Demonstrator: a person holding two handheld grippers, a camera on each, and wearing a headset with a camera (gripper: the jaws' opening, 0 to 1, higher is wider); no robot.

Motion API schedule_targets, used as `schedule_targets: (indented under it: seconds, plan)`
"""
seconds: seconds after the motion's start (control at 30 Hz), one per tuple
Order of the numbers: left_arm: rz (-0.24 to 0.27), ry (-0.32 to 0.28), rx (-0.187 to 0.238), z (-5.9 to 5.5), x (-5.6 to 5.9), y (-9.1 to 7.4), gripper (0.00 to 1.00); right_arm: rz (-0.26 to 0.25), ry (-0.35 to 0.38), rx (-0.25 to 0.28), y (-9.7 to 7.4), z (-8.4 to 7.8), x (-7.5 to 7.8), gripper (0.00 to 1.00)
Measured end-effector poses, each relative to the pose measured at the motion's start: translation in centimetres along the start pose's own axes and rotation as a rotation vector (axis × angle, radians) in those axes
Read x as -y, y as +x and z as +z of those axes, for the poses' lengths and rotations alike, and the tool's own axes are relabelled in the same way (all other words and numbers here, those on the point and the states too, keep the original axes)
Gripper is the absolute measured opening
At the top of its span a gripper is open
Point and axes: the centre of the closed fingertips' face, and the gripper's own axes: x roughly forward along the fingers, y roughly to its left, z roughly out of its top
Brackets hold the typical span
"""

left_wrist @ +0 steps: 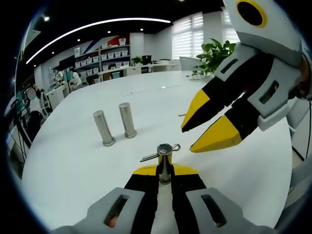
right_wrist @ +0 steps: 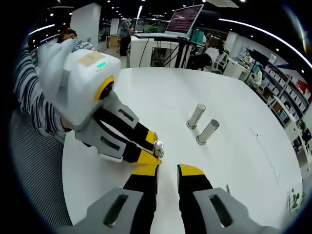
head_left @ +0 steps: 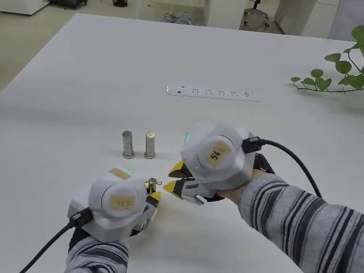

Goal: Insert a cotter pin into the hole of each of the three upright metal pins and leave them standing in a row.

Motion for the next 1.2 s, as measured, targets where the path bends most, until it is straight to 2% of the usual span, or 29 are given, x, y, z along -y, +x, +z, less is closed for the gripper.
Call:
schedule_targets:
  seconds: [0.03,0.17,0.3,0.47,0.6,0.83,0.93,1.2]
  plan:
    - [0.002,-0.008,-0.001,0.0,-0.1,0.0,0.05,-0.007,0.041,-0.017,-0.2,-0.6,0.2,0.12]
    - [0.001,-0.006,-0.009,0.0,-0.5,0.0,0.05,-0.014,0.12,-0.002,-0.8,-1.5,0.5,0.16]
    - [0.008,-0.017,-0.018,-0.1,-1.4,-0.2,0.05,-0.036,0.16,0.015,-1.4,-2.1,1.0,0.19]
    - [0.026,-0.007,-0.024,0.0,-2.9,-0.6,0.05,-0.053,0.218,0.053,-2.0,-2.4,1.5,0.24]
    - [0.025,-0.01,-0.018,0.3,-3.9,-0.5,0.05,-0.056,0.29,0.111,-2.5,-2.3,1.7,0.28]
    - [0.033,-0.013,-0.015,0.7,-6.1,-0.5,0.05,-0.084,0.339,0.151,-3.1,-2.9,2.4,0.32]
    - [0.039,-0.017,-0.014,0.6,-6.7,-0.5,0.05,-0.088,0.357,0.152,-3.2,-3.2,2.5,0.32]
    - [0.04,-0.028,-0.012,0.6,-7.5,-0.4,0.05,-0.093,0.377,0.147,-3.2,-3.7,2.3,0.33]
